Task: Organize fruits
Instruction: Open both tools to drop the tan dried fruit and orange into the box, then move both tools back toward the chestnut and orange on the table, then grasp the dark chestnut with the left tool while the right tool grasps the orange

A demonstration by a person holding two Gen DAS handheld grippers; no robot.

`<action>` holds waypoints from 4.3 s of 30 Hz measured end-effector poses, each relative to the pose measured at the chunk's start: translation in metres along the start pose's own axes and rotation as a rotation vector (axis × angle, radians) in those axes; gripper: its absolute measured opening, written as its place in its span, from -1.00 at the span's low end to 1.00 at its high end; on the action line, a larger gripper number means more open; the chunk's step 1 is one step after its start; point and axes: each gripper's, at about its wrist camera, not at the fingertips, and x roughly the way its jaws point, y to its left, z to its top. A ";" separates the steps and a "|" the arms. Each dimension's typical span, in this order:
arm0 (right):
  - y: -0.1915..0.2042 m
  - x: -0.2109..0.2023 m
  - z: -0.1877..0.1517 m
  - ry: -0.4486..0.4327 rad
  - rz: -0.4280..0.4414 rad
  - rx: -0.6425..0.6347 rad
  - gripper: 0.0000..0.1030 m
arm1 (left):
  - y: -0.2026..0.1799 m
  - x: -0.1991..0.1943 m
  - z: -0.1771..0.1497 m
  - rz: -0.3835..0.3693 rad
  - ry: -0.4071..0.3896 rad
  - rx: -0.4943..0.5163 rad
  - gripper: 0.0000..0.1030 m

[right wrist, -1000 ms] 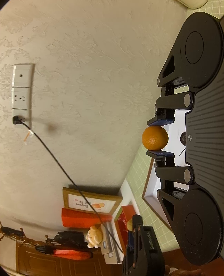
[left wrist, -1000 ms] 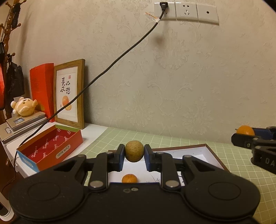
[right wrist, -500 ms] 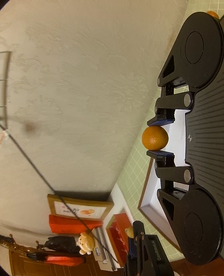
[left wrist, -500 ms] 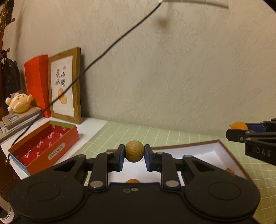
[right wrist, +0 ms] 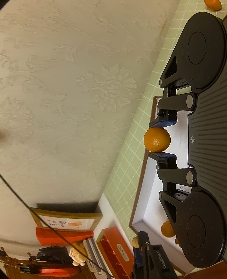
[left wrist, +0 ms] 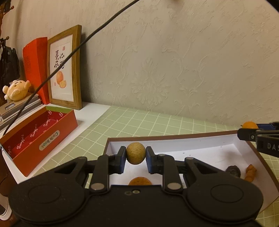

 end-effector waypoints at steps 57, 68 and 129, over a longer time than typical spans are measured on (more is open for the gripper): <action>-0.148 -0.082 -0.076 -0.021 -0.341 0.187 1.00 | -0.130 -0.028 -0.004 -0.134 -0.079 0.101 0.83; -0.220 -0.093 -0.115 0.045 -0.486 0.275 1.00 | -0.210 -0.022 -0.009 -0.243 -0.077 0.159 0.83; -0.298 -0.077 -0.140 0.101 -0.395 0.341 -0.20 | -0.376 0.046 -0.047 -0.534 0.067 0.292 -0.46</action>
